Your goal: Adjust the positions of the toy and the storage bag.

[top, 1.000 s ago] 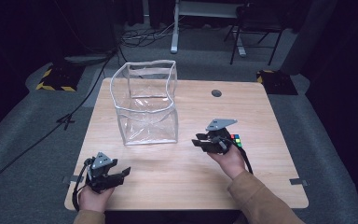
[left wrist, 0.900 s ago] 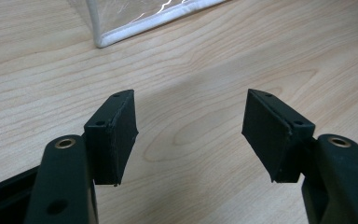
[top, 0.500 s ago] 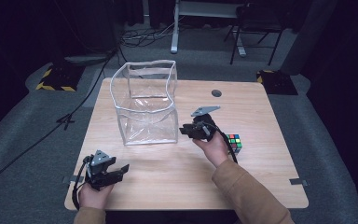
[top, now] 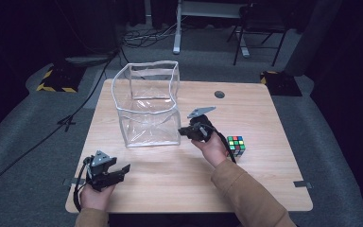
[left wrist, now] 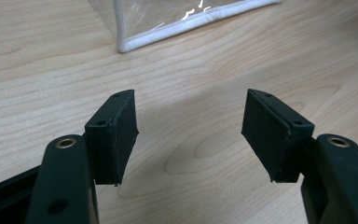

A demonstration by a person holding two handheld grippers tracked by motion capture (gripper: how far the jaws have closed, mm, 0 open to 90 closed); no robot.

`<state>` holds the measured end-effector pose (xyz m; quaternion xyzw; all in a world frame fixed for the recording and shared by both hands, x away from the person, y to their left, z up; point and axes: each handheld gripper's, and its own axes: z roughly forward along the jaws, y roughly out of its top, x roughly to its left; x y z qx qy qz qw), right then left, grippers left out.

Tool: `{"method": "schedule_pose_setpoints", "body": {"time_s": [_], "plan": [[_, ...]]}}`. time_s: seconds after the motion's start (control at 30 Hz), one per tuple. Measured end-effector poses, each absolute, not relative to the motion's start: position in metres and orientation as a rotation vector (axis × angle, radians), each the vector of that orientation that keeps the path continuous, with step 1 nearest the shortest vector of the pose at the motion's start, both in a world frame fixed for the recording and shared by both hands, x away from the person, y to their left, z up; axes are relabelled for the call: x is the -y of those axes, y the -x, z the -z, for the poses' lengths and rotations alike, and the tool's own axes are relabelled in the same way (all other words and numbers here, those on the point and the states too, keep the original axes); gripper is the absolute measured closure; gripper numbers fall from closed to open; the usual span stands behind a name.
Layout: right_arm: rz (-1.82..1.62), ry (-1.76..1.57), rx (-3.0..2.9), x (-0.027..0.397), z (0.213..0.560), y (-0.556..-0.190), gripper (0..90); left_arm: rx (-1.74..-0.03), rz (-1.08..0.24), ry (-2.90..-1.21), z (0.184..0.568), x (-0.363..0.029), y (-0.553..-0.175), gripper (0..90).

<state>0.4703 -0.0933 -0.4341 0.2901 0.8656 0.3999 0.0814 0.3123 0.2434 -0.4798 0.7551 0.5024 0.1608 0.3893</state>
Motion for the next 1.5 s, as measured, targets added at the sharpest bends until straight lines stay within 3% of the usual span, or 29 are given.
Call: {"method": "schedule_pose_setpoints", "body": {"time_s": [0.5,1.5], "plan": [[-1.180,-0.800,-2.629,0.131,0.432,-0.423,87.3,-1.279,-0.485,-1.951,0.477,-0.238,-0.316,33.5],[-1.239,-0.832,-2.617,0.230,0.435,-0.316,87.2,-1.178,-0.435,-2.025,0.479,-0.206,-0.340,33.5]]}}
